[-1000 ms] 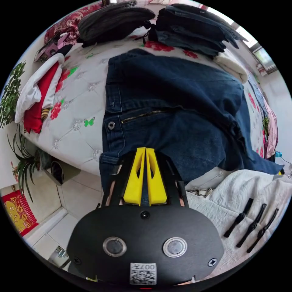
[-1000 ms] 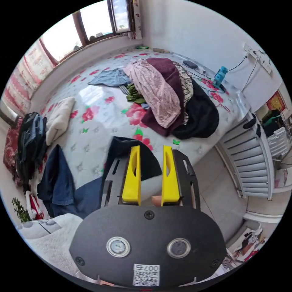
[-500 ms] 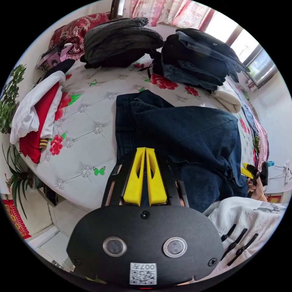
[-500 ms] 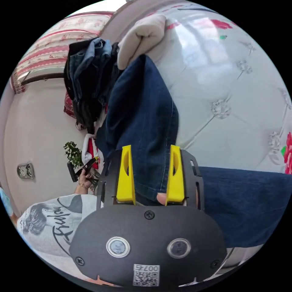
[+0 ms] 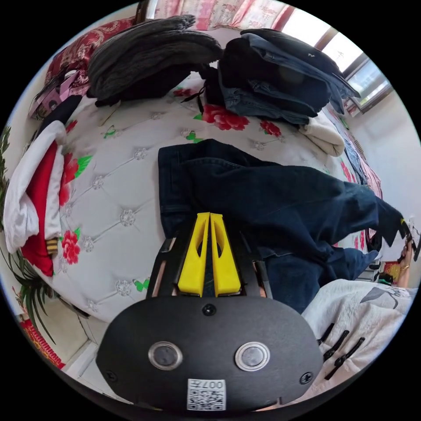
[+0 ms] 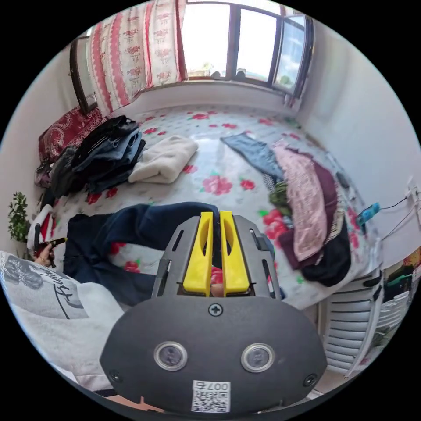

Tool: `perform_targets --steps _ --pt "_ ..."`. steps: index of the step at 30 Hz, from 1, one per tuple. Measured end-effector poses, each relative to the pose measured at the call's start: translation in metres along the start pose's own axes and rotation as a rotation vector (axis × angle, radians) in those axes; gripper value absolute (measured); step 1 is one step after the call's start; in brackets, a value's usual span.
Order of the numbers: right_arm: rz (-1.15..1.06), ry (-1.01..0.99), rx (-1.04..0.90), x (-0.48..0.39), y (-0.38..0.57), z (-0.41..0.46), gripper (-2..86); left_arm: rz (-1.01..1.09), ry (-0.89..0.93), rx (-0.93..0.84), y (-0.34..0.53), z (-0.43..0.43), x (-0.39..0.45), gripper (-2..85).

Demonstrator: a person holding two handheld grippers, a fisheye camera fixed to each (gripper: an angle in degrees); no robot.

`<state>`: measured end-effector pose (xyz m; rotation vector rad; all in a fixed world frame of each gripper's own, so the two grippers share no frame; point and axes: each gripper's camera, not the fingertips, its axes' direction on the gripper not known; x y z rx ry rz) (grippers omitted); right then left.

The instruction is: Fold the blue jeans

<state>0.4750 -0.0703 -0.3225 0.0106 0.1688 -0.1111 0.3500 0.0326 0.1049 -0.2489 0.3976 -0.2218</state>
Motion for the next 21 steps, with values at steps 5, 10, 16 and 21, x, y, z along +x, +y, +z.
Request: perform_targets --steps 5,10,16,21 --pt "0.028 0.258 0.232 0.001 0.002 -0.066 0.4 0.135 -0.029 0.024 -0.041 0.004 0.039 -0.9" --pt "0.164 0.235 0.082 0.015 0.013 -0.028 0.6 0.332 -0.052 0.072 -0.089 0.015 0.092 -0.4" --pt "0.153 0.227 0.087 0.018 0.008 -0.021 1.6 0.723 -0.194 -0.057 -0.124 0.066 0.171 1.2" --pt "0.16 0.193 0.096 0.03 0.006 -0.006 4.9 0.635 -0.28 -0.082 -0.131 0.068 0.167 -0.9"
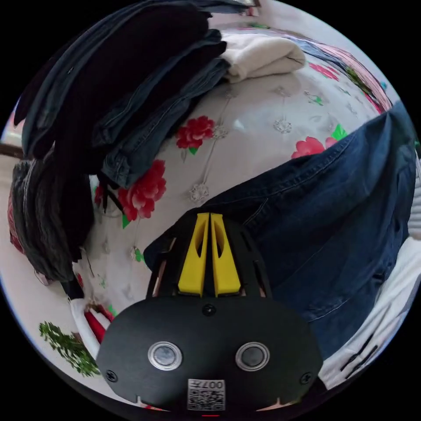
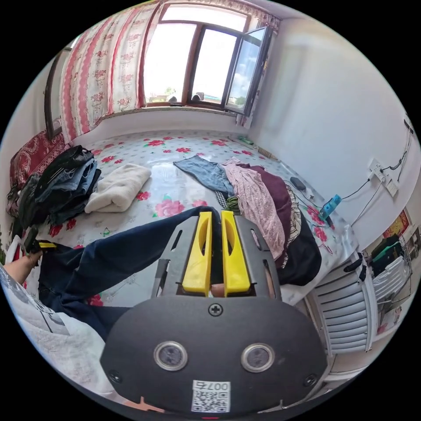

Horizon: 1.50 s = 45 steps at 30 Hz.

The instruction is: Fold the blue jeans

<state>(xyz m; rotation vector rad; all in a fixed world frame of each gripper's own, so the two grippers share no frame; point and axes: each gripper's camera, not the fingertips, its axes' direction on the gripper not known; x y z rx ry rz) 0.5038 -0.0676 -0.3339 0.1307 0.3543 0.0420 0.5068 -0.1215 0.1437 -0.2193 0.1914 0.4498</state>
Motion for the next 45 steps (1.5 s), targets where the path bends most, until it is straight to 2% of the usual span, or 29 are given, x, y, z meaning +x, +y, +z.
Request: perform_targets --steps 2,4,7,9,14,18,21,24,27,29,32,34,37,39,41,43,45 --pt "-0.032 -0.017 -0.17 0.0 0.008 0.037 6.7 -0.096 0.022 0.027 0.016 -0.006 -0.016 -0.9" --pt "-0.088 -0.156 -0.464 -0.002 0.03 0.094 9.4 -0.19 0.058 0.096 0.037 -0.022 -0.033 -1.0" --pt "-0.046 -0.334 -0.628 0.006 0.051 0.134 12.5 -0.355 0.179 0.243 0.078 -0.058 -0.059 -1.0" --pt "0.007 -0.352 -0.607 0.017 0.052 0.142 13.1 -0.455 0.226 0.307 0.106 -0.077 -0.068 -1.0" --pt "0.291 -0.232 -0.459 0.074 0.039 0.168 13.1 -0.486 0.204 0.297 0.129 -0.091 -0.06 -0.9" --pt "0.42 -0.314 -0.591 0.096 0.048 0.23 13.1 -0.541 0.231 0.342 0.138 -0.112 -0.065 -0.9" --pt "0.424 -0.235 -0.638 0.093 0.057 0.255 12.6 -0.535 0.215 0.36 0.138 -0.127 -0.064 -1.0" --pt "0.425 -0.176 -0.588 0.09 0.049 0.256 10.7 -0.52 0.176 0.341 0.138 -0.137 -0.057 -1.0" --pt "0.273 -0.167 -0.629 0.075 0.039 0.256 4.4 -0.56 0.18 0.363 0.145 -0.146 -0.052 -1.0" --pt "0.242 -0.175 -0.58 0.073 0.032 0.238 2.4 -0.588 0.158 0.378 0.152 -0.154 -0.048 -1.0" --pt "0.275 -0.196 -0.31 0.08 0.025 0.159 1.2 -0.597 0.087 0.422 0.17 -0.179 -0.034 -1.0" --pt "0.294 -0.177 -0.038 0.084 0.024 0.067 0.9 -0.621 0.015 0.466 0.185 -0.203 -0.024 -1.0" --pt "0.286 -0.102 0.208 0.082 0.024 -0.034 1.4 -0.683 -0.097 0.565 0.206 -0.243 -0.012 -1.0" --pt "0.295 -0.086 0.306 0.083 0.02 -0.069 2.0 -0.725 -0.175 0.621 0.206 -0.258 -0.012 -0.9" --pt "0.309 -0.099 0.308 0.085 0.004 -0.076 3.1 -0.75 -0.156 0.658 0.194 -0.25 -0.024 -0.9" --pt "0.289 -0.092 0.25 0.083 -0.025 -0.045 5.2 -0.759 -0.097 0.681 0.17 -0.221 -0.043 -0.9" --pt "0.302 -0.059 0.157 0.083 -0.046 0.004 7.1 -0.829 0.054 0.63 0.13 -0.161 -0.079 -0.7"
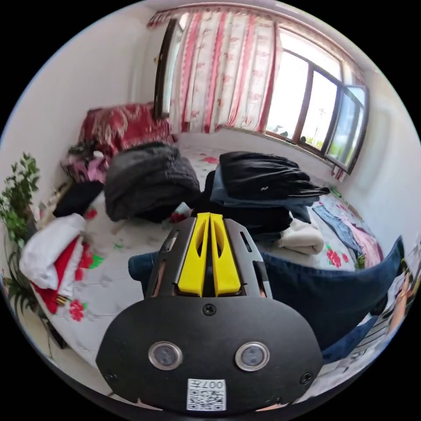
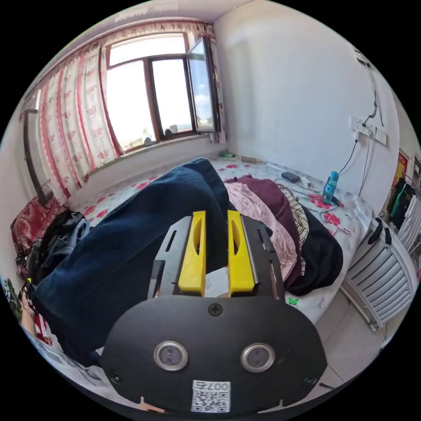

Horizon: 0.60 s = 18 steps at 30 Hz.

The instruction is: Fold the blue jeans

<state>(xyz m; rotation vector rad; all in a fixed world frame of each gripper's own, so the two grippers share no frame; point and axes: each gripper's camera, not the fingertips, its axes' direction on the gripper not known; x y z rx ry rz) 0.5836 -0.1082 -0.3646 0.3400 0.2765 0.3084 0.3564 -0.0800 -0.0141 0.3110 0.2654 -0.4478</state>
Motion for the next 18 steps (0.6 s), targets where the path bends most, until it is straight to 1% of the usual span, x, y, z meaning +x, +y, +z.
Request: perform_targets --steps 1,2,4,6,9,10,12,14,15,16,17,18 --pt "0.014 0.028 -0.094 0.001 -0.004 0.039 7.6 -0.03 0.007 -0.052 -0.003 0.02 -0.004 -0.6" --pt "0.03 0.043 -0.157 0.004 -0.005 0.059 7.9 -0.098 -0.006 -0.148 -0.006 0.05 -0.012 -0.5" --pt "0.022 0.073 -0.355 0.011 0.008 0.117 8.2 -0.118 -0.021 -0.198 -0.004 0.073 -0.012 -0.1" --pt "0.023 0.056 -0.428 0.013 0.032 0.136 8.4 -0.036 -0.022 -0.26 0.01 0.084 0.004 0.3" --pt "-0.018 -0.081 -0.497 0.004 0.082 0.149 8.6 0.128 -0.018 -0.358 0.051 0.086 0.029 0.1" --pt "-0.042 -0.125 -0.533 -0.004 0.102 0.155 8.7 0.152 -0.018 -0.381 0.06 0.086 0.033 0.0" --pt "-0.081 -0.153 -0.606 -0.017 0.129 0.169 8.8 0.236 -0.024 -0.476 0.099 0.087 0.044 -0.2" --pt "-0.119 -0.149 -0.68 -0.031 0.15 0.186 8.8 0.276 -0.049 -0.548 0.123 0.093 0.048 -0.4" --pt "-0.125 -0.109 -0.746 -0.038 0.161 0.199 8.8 0.304 -0.074 -0.606 0.136 0.1 0.048 -0.5" --pt "-0.152 -0.031 -0.639 -0.047 0.162 0.193 8.6 0.318 -0.099 -0.629 0.141 0.104 0.048 -0.6" --pt "-0.164 -0.003 -0.624 -0.051 0.164 0.194 8.5 0.346 -0.146 -0.668 0.151 0.113 0.046 -0.8" --pt "-0.196 0.024 -0.621 -0.059 0.166 0.199 8.2 0.374 -0.137 -0.612 0.154 0.11 0.046 -0.8"
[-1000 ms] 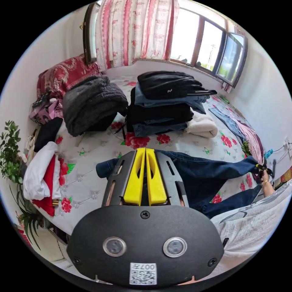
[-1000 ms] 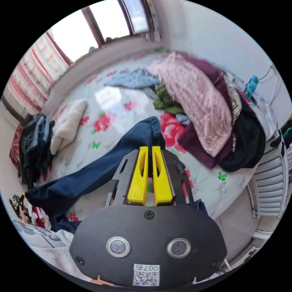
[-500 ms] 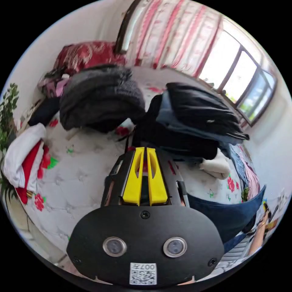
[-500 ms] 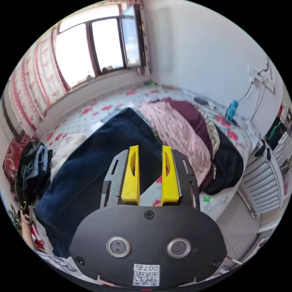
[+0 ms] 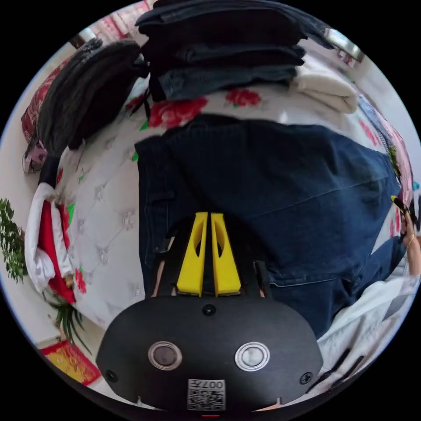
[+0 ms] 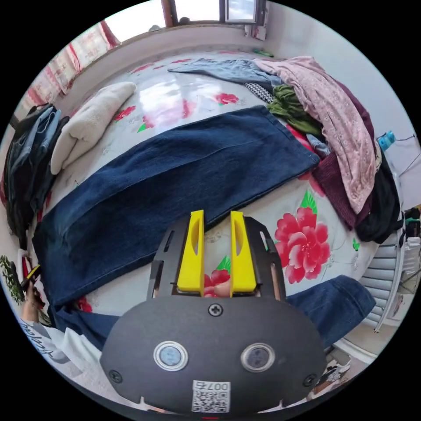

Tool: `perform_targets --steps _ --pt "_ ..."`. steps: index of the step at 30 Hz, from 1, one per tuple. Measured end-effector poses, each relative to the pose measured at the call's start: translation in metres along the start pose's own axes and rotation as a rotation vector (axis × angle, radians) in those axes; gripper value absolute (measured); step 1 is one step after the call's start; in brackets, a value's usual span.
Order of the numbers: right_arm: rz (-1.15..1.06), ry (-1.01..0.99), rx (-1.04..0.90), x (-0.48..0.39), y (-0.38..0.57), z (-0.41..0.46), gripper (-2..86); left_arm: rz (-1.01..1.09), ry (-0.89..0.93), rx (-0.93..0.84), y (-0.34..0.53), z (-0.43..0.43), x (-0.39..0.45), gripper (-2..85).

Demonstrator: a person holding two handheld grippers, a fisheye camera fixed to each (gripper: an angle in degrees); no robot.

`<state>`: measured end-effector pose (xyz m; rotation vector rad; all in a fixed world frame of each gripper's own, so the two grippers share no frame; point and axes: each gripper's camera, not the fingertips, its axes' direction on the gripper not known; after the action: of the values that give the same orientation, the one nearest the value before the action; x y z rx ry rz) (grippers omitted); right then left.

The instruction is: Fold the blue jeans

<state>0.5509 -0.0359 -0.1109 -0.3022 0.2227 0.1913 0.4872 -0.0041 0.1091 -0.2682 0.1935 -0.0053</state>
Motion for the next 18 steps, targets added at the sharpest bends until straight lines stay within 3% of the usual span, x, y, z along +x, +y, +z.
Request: perform_targets --steps 6,8,11,15,18 --pt "0.089 -0.105 -0.092 0.027 -0.022 -0.002 8.3 0.026 0.025 -0.013 -0.02 0.008 -0.014 -1.0" --pt "0.108 -0.172 -0.057 0.034 -0.016 -0.016 8.2 0.025 0.007 -0.035 -0.026 0.008 -0.015 -1.0" --pt "0.124 -0.273 0.067 0.046 0.015 -0.057 8.5 -0.145 -0.063 0.032 -0.019 -0.011 -0.025 -1.0" --pt "0.154 -0.267 0.159 0.081 0.085 -0.101 9.6 -0.24 0.196 0.187 0.041 -0.045 -0.045 -1.0" --pt "0.278 -0.197 0.138 0.126 0.143 -0.111 10.1 -0.285 0.202 0.168 0.109 -0.055 -0.06 -1.0"
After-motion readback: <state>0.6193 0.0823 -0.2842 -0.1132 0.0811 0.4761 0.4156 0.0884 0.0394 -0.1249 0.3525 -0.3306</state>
